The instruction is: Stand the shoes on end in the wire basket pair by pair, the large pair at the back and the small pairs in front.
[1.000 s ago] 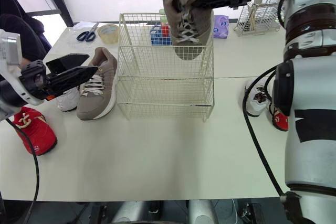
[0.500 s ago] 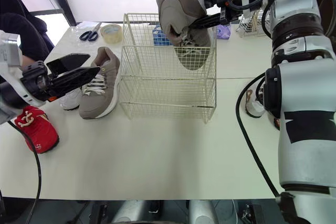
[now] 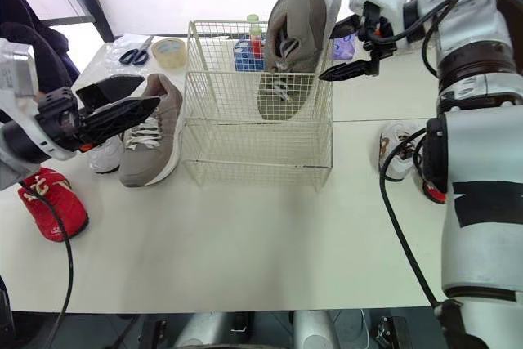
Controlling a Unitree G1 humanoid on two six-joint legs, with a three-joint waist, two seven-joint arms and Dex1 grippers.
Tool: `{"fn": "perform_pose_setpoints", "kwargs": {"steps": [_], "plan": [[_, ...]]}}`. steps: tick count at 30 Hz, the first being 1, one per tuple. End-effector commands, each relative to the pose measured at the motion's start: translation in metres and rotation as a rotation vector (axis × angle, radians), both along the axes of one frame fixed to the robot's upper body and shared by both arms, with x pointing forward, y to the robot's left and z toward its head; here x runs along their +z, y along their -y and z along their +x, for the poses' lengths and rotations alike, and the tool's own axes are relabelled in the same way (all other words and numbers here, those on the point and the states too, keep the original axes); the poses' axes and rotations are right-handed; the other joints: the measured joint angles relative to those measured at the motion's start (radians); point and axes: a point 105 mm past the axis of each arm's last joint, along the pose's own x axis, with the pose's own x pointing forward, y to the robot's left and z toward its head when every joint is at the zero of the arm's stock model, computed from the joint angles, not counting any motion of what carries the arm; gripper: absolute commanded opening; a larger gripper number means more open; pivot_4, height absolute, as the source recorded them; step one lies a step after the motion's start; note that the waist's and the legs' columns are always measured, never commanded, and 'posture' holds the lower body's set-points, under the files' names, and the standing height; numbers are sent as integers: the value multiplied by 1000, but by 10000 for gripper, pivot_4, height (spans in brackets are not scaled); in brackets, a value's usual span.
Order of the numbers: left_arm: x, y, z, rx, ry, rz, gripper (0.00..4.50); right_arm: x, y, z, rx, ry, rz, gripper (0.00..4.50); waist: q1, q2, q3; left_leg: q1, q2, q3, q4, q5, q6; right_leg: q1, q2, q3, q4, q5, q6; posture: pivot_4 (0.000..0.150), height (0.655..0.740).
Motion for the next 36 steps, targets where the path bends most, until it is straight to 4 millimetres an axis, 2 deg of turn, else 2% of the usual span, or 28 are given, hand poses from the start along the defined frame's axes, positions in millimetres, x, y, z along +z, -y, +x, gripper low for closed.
{"fn": "perform_pose_setpoints", "kwargs": {"steps": [1,5,8,10,11,13,16,17,19,24,28,31,36], "plan": [[10,-1,-2,3,54,-5,45000,50,2,-13,19,219,-36,44457,0,0,0,0,0,0,0,0,0,0,0,0,0,0,0,1500,7400],[9,-5,-1,22,53,15,45000,73,10,-22,2,320,-33,44457,2,0,0,0,0,0,0,-1,-2,0,0,0,0,0,0,1500,7400],[10,-23,5,101,67,59,45000,95,8,-40,74,344,74,44457,4,0,0,0,0,0,0,0,-3,0,0,0,0,0,0,1500,7400],[17,-51,19,238,82,116,45000,119,-10,-69,253,293,325,44457,2,0,0,0,0,0,0,0,-3,0,0,0,0,0,0,1500,7400],[21,-66,27,306,83,143,45000,124,-21,-87,371,241,422,44457,2,1,1,0,0,0,0,0,-2,0,1,1,0,0,0,1500,7400],[25,-84,37,383,79,175,45000,123,-35,-112,516,146,498,44457,5,1,0,0,1,-1,-2,1,-2,0,1,1,0,0,-1,1500,7400],[26,-117,65,526,28,232,45000,94,-65,-139,688,-17,532,44457,9,-1,-2,1,1,-3,-3,-2,3,1,1,-1,0,-1,-2,1500,7400],[25,-125,76,554,-1,227,45000,76,-76,-143,706,-48,515,44457,10,-2,-2,2,1,-3,-3,-2,4,2,1,-1,0,-1,-2,1500,7400],[19,-135,96,589,-69,216,45000,51,-92,-146,711,-84,507,44457,15,-3,-2,4,1,-2,-1,-2,4,4,1,-1,1,0,-2,1500,7400],[-3,-146,130,636,-203,259,45000,24,-107,-149,681,-108,518,44457,22,-2,-2,-4,-1,-2,9,-2,6,0,0,-2,4,0,-1,1500,7400],[-26,-133,157,647,-290,274,45000,16,-109,-156,675,-128,548,44457,29,-5,-2,-10,-1,-3,14,-2,6,-3,1,-3,2,2,3,1500,7400],[-43,-124,167,661,-319,308,45000,6,-108,-158,638,-119,507,44457,29,-5,-2,-11,-1,-2,16,-4,9,-3,0,-2,2,3,3,1500,7400],[-59,-104,179,640,-336,319,45000,-17,-109,-160,573,-135,428,44457,28,-6,-2,-11,-1,-2,16,-5,11,-3,0,-2,3,3,4,1500,7400]]}}
